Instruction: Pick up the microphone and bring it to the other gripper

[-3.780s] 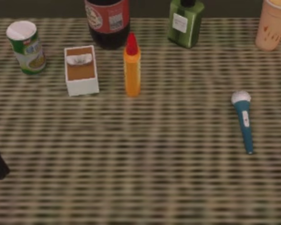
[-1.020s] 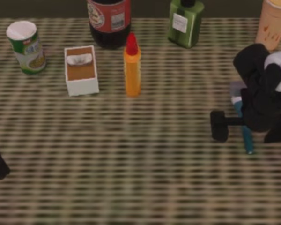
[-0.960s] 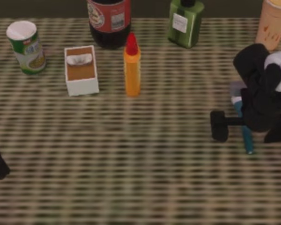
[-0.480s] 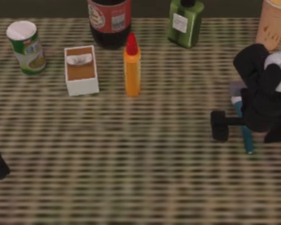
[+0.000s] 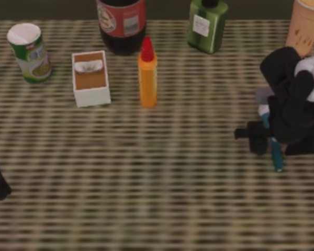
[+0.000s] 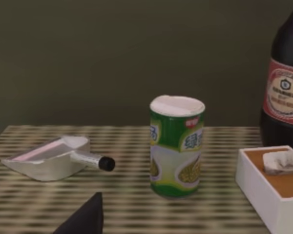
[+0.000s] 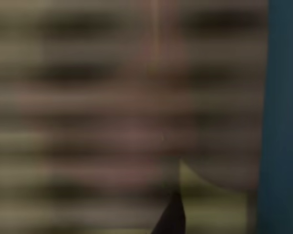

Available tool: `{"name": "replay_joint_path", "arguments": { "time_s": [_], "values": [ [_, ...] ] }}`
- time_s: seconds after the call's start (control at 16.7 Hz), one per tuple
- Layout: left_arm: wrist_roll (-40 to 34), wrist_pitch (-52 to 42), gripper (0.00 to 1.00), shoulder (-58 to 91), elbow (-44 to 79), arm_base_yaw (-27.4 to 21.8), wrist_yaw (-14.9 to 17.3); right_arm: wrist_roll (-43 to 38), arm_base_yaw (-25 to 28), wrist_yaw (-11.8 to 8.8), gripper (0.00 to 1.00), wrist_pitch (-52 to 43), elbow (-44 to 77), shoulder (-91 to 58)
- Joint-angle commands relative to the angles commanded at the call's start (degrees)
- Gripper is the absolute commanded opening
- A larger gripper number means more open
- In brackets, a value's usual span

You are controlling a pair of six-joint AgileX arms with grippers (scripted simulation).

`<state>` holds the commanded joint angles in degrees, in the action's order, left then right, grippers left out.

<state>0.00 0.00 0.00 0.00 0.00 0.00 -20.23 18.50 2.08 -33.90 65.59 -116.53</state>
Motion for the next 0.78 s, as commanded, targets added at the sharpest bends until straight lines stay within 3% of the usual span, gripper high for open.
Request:
{"name": "replay_joint_path", "arguments": {
  "time_s": [0.36,0.48,0.6,0.78],
  "values": [
    [0.00,0.00,1.00,0.00,0.00,0.00,0.00,0.00,0.00,0.00,0.00,0.00,0.00,0.00],
    [0.00,0.00,1.00,0.00,0.00,0.00,0.00,0.64,0.12,1.03,0.00,-1.62,1.47,3.62],
    [0.00,0.00,1.00,0.00,0.00,0.00,0.00,1.18,0.21,0.29,0.00,0.23,1.08,4.12],
    [0.00,0.00,1.00,0.00,0.00,0.00,0.00,2.98,0.29,-2.51,0.00,7.43,-0.55,5.87]
  ]
}}
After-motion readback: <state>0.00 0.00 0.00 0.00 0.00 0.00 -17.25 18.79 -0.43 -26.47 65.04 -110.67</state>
